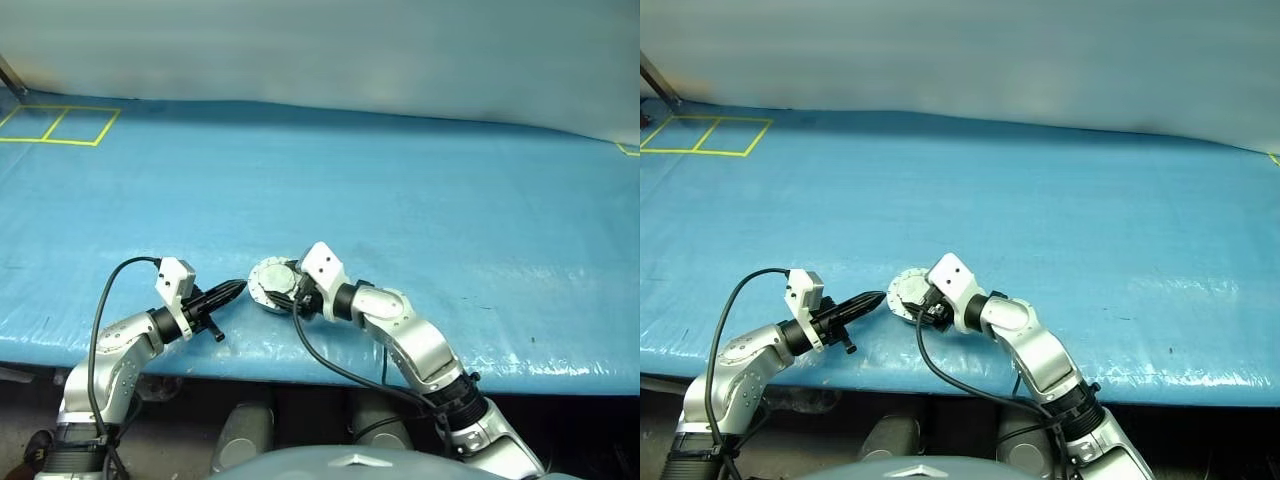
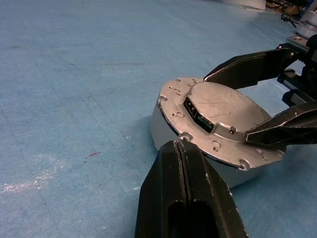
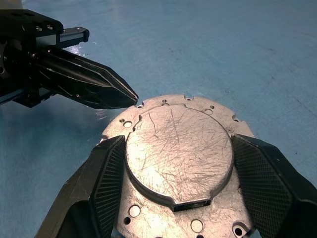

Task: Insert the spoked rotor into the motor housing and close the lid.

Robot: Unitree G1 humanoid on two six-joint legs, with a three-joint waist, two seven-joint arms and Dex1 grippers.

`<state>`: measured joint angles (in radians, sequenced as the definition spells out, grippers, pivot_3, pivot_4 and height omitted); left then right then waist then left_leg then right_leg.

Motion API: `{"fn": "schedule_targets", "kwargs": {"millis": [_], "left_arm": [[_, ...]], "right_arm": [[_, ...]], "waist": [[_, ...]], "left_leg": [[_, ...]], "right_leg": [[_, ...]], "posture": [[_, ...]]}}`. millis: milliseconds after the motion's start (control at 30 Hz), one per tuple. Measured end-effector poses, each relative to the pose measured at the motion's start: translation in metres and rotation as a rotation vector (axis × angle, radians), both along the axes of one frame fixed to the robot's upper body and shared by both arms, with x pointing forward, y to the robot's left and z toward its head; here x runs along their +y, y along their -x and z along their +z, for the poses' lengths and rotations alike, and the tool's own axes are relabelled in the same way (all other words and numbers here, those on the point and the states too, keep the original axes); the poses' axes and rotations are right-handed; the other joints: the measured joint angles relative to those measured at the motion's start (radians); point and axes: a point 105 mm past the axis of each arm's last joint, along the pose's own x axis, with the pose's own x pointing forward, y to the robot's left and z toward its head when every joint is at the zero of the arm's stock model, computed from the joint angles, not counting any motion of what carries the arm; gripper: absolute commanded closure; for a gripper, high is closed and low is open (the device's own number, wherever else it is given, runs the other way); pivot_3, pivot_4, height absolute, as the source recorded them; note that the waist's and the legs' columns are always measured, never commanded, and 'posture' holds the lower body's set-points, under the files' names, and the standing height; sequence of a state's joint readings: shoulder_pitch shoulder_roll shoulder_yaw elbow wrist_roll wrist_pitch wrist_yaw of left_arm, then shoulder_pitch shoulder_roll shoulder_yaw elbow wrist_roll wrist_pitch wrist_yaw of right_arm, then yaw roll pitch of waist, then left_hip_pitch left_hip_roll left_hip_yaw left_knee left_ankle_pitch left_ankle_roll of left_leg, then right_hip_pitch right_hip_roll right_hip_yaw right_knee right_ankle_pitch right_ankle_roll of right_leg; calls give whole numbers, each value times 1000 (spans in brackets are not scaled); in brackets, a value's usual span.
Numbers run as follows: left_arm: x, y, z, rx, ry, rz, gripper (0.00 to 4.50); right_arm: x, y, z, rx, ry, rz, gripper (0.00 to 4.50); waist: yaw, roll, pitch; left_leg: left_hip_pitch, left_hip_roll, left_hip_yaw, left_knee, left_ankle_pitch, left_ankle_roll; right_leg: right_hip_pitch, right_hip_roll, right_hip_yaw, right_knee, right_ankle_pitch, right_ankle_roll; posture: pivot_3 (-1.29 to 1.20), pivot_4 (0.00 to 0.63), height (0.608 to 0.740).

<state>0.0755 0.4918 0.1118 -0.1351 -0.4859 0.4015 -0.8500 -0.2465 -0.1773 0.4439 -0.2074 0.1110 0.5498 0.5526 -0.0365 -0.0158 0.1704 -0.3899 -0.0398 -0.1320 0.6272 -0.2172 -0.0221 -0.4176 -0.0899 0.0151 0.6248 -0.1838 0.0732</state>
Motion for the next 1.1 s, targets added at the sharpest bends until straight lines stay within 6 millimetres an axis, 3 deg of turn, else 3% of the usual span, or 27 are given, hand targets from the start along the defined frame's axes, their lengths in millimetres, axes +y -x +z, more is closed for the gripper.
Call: {"fn": "schedule_targets", "kwargs": {"millis": [1100], "left_arm": [[-7,1,-1,-14,8,-19,4500]], "right_arm": [[-7,-6,3,-6,25,43,1453]], "waist": [[1,0,0]], "left_leg": [[-2,0,0,0,0,0]], "right_leg": [[-2,0,-1,0,0,0]], "posture": [[0,150,740]]}}
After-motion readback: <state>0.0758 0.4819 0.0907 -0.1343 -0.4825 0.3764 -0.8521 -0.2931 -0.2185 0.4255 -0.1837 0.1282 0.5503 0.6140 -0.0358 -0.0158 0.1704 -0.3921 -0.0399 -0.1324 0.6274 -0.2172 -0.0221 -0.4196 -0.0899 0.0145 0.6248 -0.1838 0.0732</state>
